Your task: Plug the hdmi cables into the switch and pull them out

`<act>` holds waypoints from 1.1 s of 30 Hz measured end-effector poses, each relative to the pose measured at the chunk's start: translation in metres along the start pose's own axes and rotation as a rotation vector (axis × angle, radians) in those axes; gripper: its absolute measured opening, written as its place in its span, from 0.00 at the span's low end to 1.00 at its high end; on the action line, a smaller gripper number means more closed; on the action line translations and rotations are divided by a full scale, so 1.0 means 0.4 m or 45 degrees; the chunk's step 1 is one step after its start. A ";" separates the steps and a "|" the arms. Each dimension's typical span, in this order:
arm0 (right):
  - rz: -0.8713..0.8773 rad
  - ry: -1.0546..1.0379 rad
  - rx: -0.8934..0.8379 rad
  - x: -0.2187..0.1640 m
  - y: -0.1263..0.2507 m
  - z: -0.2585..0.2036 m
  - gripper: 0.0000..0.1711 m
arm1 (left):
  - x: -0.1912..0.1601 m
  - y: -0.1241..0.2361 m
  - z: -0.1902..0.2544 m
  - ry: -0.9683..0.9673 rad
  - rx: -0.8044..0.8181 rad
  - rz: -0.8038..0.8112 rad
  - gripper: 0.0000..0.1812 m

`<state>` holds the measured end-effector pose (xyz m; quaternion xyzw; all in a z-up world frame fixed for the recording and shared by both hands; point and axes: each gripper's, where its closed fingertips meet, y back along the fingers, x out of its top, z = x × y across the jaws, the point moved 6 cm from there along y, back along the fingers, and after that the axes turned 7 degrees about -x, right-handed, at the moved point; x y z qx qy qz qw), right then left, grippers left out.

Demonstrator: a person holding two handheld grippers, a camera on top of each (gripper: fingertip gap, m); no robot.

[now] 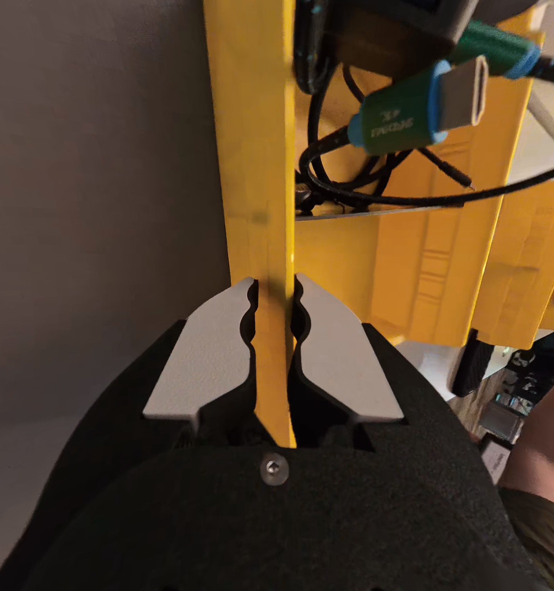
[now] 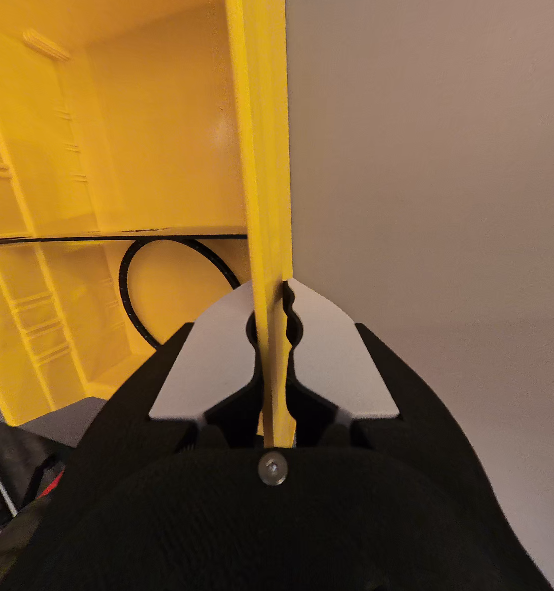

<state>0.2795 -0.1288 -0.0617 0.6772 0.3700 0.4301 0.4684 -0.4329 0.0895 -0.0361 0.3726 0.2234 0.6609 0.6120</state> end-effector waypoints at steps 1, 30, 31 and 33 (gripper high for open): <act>0.003 -0.006 -0.011 -0.003 0.001 0.002 0.06 | -0.002 0.007 -0.006 -0.029 0.011 -0.011 0.09; 0.029 -0.115 -0.152 -0.009 0.015 0.070 0.03 | 0.006 0.017 -0.009 -0.571 0.363 -0.160 0.06; 0.024 -0.115 -0.150 -0.010 0.015 0.070 0.03 | 0.006 0.016 -0.008 -0.573 0.369 -0.160 0.06; 0.011 -0.062 -0.162 -0.009 0.014 0.066 0.03 | 0.006 0.015 -0.007 -0.595 0.376 -0.163 0.07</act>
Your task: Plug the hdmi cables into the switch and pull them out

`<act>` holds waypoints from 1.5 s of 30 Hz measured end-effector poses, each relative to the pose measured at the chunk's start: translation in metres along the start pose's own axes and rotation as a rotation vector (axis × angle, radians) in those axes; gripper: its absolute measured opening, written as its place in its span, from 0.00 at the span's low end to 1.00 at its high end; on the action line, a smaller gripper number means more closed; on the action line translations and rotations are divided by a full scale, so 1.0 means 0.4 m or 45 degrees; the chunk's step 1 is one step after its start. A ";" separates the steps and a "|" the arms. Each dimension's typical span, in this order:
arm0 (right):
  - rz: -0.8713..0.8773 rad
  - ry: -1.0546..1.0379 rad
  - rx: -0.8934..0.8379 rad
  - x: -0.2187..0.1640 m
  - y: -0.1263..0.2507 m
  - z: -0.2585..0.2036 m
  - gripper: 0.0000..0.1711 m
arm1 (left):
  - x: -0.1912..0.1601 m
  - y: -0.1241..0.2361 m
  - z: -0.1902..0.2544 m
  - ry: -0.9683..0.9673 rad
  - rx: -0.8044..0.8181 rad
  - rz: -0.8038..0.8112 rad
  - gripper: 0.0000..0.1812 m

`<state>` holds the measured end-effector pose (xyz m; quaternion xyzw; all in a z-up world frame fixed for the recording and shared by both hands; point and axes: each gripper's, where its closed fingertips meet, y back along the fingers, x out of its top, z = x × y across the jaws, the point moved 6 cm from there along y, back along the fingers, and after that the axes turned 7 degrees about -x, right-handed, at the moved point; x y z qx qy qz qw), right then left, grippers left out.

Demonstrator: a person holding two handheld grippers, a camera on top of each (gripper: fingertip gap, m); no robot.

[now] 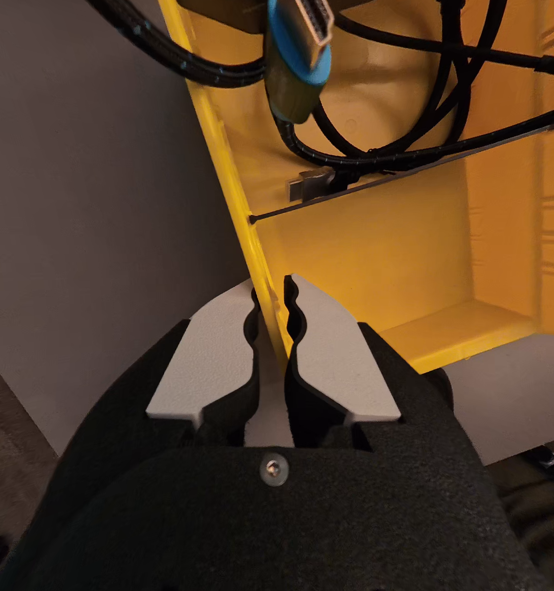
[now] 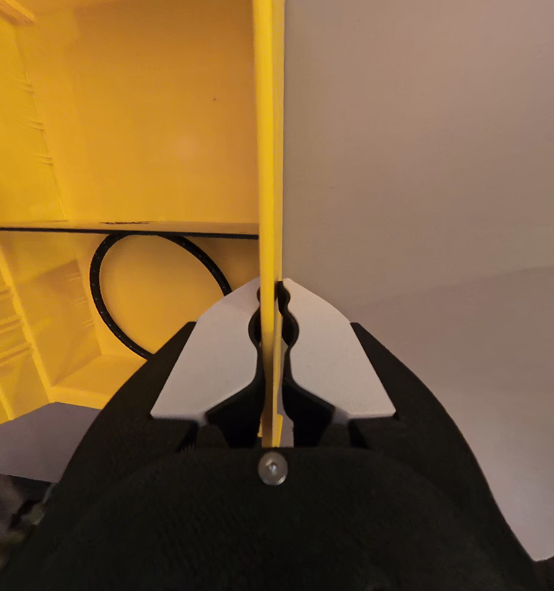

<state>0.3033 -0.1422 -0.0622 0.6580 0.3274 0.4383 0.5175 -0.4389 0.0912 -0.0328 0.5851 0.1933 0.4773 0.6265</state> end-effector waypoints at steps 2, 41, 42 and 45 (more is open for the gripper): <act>-0.023 0.051 0.008 -0.001 0.000 -0.005 0.04 | 0.000 0.000 -0.001 -0.013 -0.005 -0.001 0.07; 0.656 0.401 0.034 0.011 0.142 -0.015 0.13 | 0.256 -0.051 0.051 -1.431 0.493 -0.026 0.12; 0.723 0.397 0.019 0.010 0.172 -0.017 0.13 | 0.255 -0.033 0.058 -1.434 0.507 0.000 0.11; 0.980 0.408 0.039 0.002 0.283 -0.047 0.13 | 0.257 0.049 0.092 -1.452 0.570 0.098 0.11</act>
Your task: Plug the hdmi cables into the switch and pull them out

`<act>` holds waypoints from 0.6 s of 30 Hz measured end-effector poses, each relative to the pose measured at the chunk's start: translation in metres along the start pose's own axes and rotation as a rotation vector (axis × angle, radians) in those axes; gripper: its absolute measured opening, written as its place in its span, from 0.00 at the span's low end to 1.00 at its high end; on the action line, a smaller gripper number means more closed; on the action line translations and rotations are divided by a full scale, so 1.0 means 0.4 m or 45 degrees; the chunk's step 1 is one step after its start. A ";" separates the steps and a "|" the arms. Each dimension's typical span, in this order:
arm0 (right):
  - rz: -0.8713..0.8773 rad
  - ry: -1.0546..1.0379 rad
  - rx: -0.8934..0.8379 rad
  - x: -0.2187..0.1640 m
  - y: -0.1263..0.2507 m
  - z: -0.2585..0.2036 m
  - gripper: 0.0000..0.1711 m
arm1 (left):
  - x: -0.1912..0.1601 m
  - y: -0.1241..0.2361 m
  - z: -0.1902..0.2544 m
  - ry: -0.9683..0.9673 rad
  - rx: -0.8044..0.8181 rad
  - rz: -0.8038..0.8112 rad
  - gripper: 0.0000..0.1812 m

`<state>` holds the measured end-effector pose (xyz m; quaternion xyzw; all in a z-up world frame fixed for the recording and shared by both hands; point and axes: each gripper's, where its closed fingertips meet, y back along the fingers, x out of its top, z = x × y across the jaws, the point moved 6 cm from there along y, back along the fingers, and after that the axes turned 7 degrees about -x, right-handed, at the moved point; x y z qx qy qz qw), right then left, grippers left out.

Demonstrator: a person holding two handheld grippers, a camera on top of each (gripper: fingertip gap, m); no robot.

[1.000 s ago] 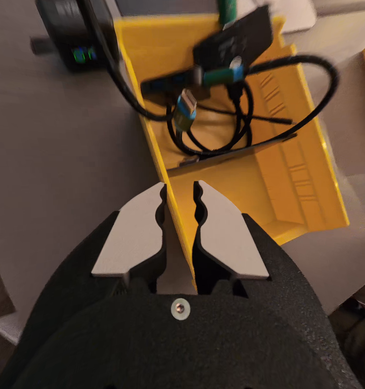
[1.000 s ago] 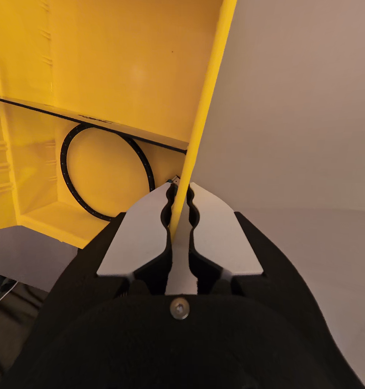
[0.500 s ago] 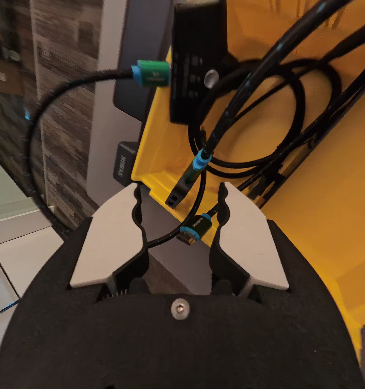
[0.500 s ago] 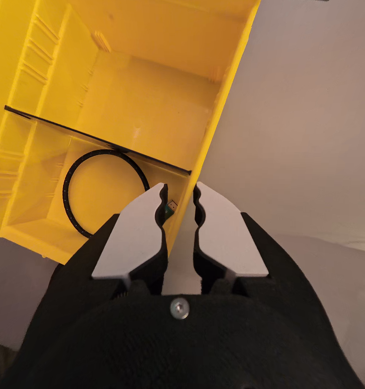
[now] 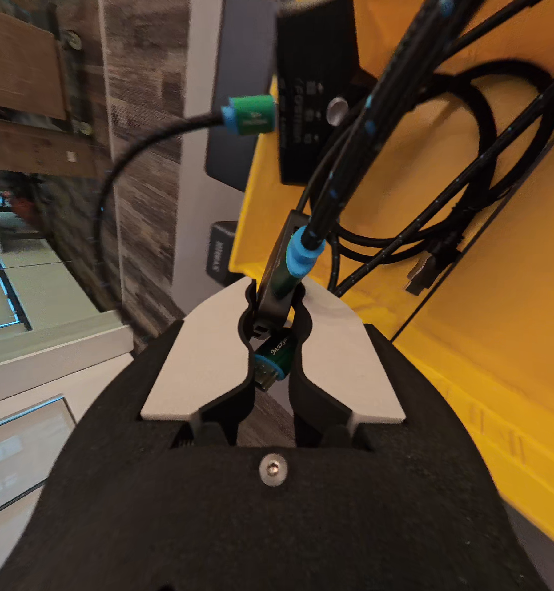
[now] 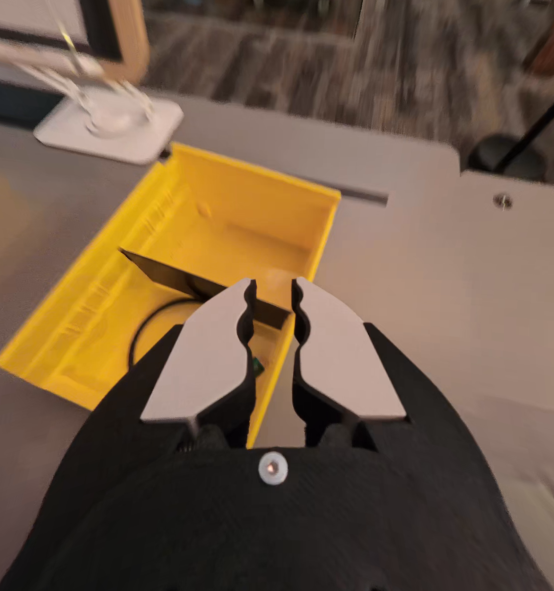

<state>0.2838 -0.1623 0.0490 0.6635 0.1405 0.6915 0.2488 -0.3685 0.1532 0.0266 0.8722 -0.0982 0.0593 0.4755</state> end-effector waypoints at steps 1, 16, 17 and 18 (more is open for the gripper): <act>0.088 0.008 0.022 0.028 0.025 -0.017 0.13 | 0.009 0.036 -0.010 0.008 0.029 0.015 0.11; 0.803 0.477 1.082 0.274 0.267 -0.726 0.26 | 0.455 0.491 0.079 0.029 0.712 0.345 0.10; 0.837 0.573 1.069 0.282 0.286 -0.762 0.28 | 0.492 0.477 0.111 -0.012 0.710 0.355 0.10; 0.907 0.678 1.004 0.290 0.300 -0.788 0.30 | 0.527 0.460 0.142 -0.050 0.701 0.370 0.10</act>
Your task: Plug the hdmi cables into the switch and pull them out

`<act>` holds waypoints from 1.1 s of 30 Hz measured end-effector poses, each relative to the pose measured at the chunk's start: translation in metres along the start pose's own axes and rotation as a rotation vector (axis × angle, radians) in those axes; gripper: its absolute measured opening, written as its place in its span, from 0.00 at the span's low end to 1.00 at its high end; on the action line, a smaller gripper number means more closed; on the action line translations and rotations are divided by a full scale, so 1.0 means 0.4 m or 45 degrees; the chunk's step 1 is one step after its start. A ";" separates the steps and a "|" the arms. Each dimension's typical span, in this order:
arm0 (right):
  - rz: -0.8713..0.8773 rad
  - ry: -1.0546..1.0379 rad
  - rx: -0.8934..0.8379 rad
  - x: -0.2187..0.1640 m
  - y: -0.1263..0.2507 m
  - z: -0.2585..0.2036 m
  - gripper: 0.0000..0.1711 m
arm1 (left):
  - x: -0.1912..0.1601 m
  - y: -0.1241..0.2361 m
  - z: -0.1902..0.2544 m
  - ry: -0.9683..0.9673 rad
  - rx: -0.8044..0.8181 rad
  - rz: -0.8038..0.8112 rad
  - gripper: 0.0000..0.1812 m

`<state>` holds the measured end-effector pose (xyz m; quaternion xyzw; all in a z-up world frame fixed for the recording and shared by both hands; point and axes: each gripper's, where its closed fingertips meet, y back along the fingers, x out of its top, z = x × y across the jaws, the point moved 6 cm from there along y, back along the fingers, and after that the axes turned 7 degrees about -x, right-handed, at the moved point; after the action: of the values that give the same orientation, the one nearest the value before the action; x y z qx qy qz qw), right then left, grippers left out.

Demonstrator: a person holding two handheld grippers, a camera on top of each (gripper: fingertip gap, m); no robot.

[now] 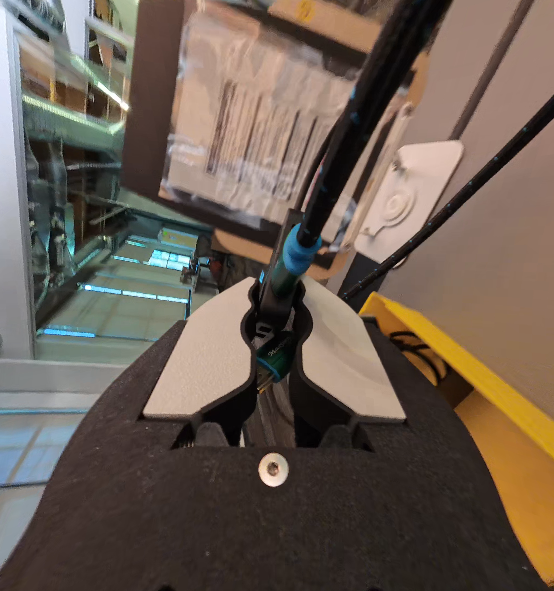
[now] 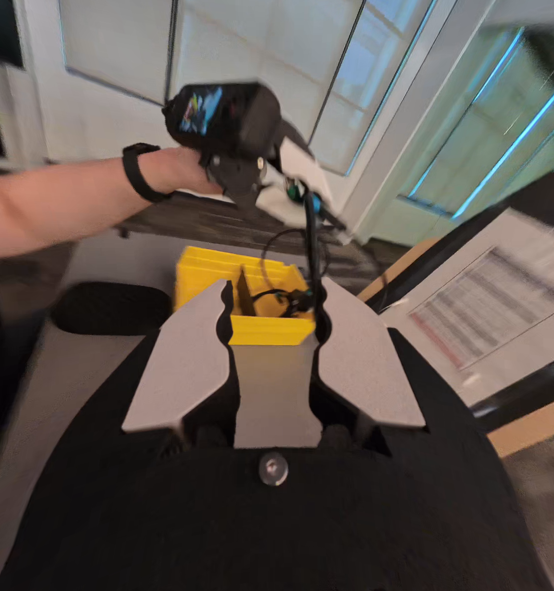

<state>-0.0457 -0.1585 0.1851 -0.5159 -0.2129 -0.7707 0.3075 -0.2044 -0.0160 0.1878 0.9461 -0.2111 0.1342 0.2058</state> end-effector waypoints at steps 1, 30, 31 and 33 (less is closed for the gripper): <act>0.023 0.155 -0.068 0.015 -0.009 -0.009 0.30 | 0.028 -0.008 0.033 -0.030 0.002 0.019 0.10; 0.022 0.756 0.065 -0.115 0.076 0.018 0.02 | 0.177 -0.012 0.275 -0.068 -0.059 0.593 0.20; 0.012 0.757 0.077 -0.121 0.073 0.020 0.02 | 0.173 -0.018 0.279 -0.072 -0.067 0.585 0.17; -0.037 0.747 0.058 -0.136 0.064 0.032 0.02 | 0.163 -0.028 0.281 -0.061 -0.078 0.566 0.12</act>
<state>-0.0044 -0.1549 0.1399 -0.2610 -0.1397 -0.8862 0.3563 -0.1236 -0.0795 0.1074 0.8725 -0.4232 0.1473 0.1947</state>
